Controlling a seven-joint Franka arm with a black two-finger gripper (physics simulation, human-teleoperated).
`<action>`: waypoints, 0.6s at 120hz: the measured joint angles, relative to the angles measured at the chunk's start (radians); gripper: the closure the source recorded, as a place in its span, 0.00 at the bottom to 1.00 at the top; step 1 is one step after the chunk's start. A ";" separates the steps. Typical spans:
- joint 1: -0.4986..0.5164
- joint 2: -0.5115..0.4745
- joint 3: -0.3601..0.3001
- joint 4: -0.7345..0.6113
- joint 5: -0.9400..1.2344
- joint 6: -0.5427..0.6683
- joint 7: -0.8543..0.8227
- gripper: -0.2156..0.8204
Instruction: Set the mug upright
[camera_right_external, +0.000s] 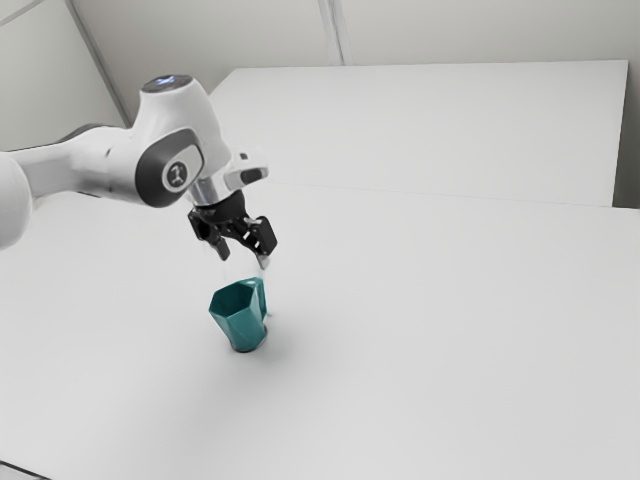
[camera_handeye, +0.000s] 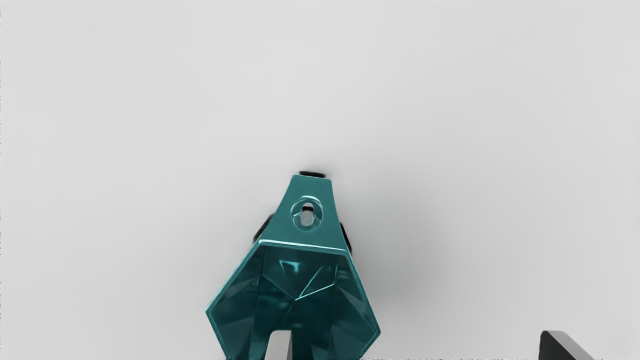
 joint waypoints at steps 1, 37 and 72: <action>0.000 0.002 0.000 0.006 -0.001 -0.006 0.000 0.28; 0.012 0.070 0.012 0.241 -0.010 -0.192 0.004 0.24; 0.025 0.109 0.015 0.464 0.021 -0.349 0.004 0.23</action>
